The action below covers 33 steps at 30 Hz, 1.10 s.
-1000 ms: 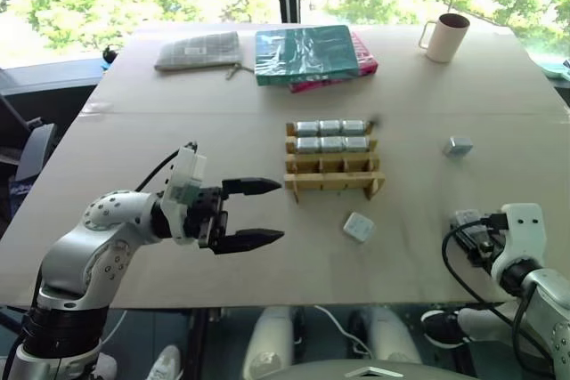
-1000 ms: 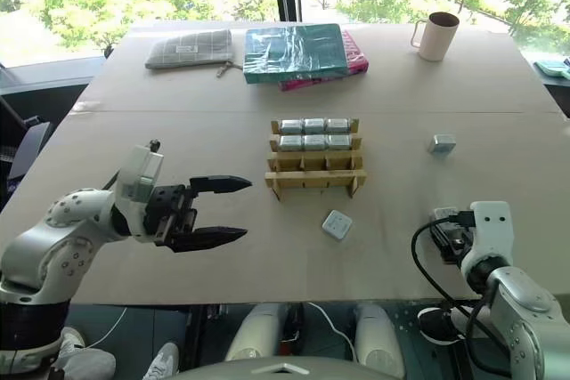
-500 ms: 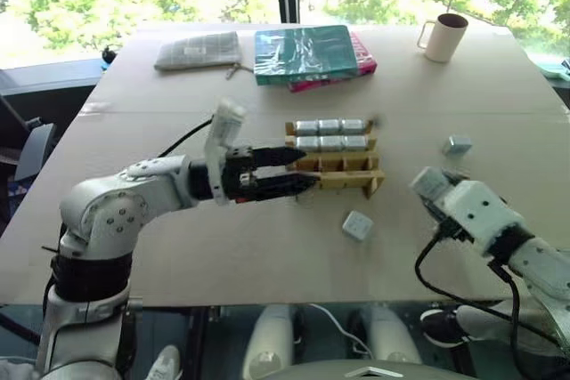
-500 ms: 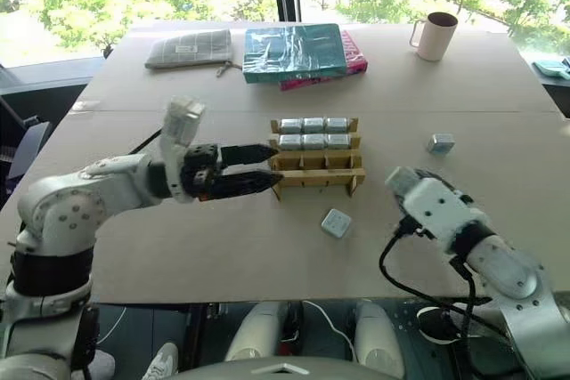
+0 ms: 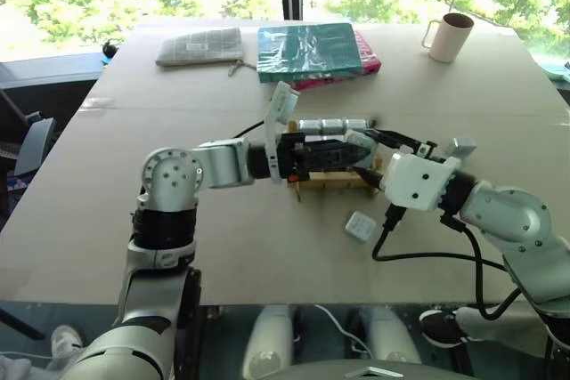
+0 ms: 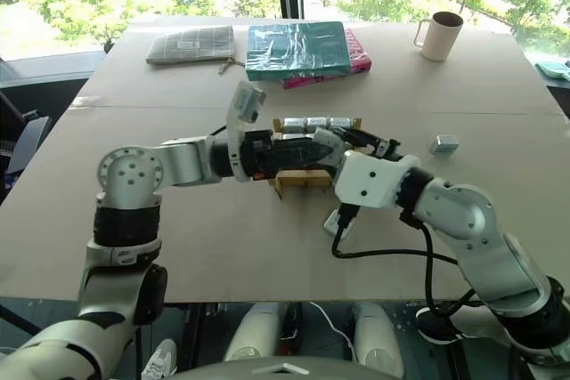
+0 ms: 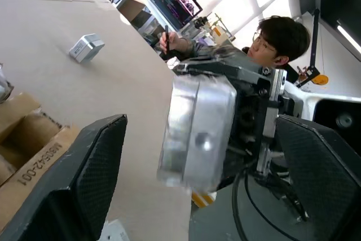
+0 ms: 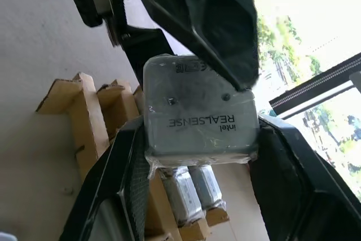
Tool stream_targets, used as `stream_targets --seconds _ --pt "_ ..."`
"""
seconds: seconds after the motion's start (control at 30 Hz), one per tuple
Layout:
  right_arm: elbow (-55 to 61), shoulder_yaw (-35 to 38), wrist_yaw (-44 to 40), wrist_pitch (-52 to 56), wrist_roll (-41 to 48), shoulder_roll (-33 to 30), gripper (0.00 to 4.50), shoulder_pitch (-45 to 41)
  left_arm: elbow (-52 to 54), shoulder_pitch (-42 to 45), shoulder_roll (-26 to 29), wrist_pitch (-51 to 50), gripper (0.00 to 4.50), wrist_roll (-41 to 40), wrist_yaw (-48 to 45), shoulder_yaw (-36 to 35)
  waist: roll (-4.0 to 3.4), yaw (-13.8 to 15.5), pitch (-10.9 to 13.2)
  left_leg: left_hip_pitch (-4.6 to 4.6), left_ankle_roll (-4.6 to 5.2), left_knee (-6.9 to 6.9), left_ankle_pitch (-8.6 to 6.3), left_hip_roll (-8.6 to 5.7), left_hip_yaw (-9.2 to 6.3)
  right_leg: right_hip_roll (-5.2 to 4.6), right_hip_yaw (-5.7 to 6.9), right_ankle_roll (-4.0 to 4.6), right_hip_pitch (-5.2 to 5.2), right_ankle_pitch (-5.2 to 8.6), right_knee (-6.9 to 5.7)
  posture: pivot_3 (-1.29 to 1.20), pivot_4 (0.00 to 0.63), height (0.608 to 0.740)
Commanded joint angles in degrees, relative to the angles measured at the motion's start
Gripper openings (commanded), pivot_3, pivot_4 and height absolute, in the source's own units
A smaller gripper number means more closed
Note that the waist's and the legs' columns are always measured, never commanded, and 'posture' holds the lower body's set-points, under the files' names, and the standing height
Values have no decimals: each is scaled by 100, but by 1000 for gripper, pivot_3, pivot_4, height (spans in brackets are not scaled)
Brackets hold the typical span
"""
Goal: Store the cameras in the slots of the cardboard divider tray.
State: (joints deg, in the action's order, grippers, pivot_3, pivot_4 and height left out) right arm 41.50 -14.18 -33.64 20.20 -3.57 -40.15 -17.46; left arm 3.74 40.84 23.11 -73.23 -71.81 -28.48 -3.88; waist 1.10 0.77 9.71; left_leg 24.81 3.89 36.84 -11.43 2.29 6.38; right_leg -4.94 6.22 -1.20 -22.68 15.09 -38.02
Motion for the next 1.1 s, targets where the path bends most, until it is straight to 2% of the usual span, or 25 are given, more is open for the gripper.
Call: stream_targets --seconds 0.03,0.1,0.3,0.33,0.37,0.4,0.43,0.53,0.7,0.83,0.93,1.1 --pt "82 42 -60 -146 -50 120 1944 -147 -28 77 -91 37 4097 18 -1 -106 0 -1 0 -1 0 1 0 0 0 0 0 0 0 0 -2 0 150 740" --pt "94 74 -57 -117 -53 190 1944 -138 -9 73 -95 -9 3618 -13 -64 -124 0 0 0 -1 0 3 0 1 0 -1 0 0 0 0 -4 0 150 740" --pt "72 195 -200 85 156 340 1944 -137 49 26 -101 9 1052 -7 -12 -205 0 -1 0 0 0 6 0 1 -1 -3 0 1 1 -1 -5 0 150 740" --pt "72 222 -232 148 242 365 1944 -145 54 27 -93 35 950 20 -31 -204 0 0 0 -1 0 6 0 1 -1 -3 0 1 1 -1 -6 0 150 740" --pt "68 263 -239 191 299 398 2943 -149 65 34 -66 66 935 64 -83 -190 0 1 0 -1 0 6 0 2 -2 -3 1 1 1 -1 -7 0 150 740" --pt "63 302 -239 224 338 424 3026 -145 72 41 -42 87 924 103 -130 -178 0 0 0 -1 0 6 0 2 -2 -3 2 2 1 -1 -7 0 150 740" --pt "56 352 -228 274 363 440 3470 -129 71 60 6 129 882 188 -193 -152 0 0 0 -1 0 7 0 2 -2 -3 2 2 2 -2 -7 0 150 740" --pt "128 732 -132 701 607 530 4402 141 11 190 366 624 874 870 -815 137 0 -1 0 -1 0 8 0 2 -1 -2 2 2 1 -2 -7 0 150 740" --pt "391 2161 -546 1448 2136 610 4402 879 -771 569 1217 2481 874 2821 -2797 1323 -3 21 1 3 -2 5 -2 -2 -2 5 13 24 1 -14 -5 0 150 740" --pt "545 3218 -976 1652 3146 333 4402 1330 -1936 1075 1353 3781 874 3998 -4070 2005 -4 23 3 7 -8 2 -12 -7 -3 2 18 26 0 -14 2 0 150 740" --pt "663 3458 -1128 1705 3507 86 4402 1584 -2906 1537 1216 4497 874 4643 -4700 2258 -4 15 3 9 17 2 -21 -3 -5 -9 17 26 -2 -14 4 0 150 740" --pt "795 3381 -1123 1500 3595 -140 4402 1761 -4299 2207 822 5632 874 5535 -5443 2525 -3 10 4 22 34 3 -22 -1 -9 -4 20 25 -11 -13 3 0 150 740"
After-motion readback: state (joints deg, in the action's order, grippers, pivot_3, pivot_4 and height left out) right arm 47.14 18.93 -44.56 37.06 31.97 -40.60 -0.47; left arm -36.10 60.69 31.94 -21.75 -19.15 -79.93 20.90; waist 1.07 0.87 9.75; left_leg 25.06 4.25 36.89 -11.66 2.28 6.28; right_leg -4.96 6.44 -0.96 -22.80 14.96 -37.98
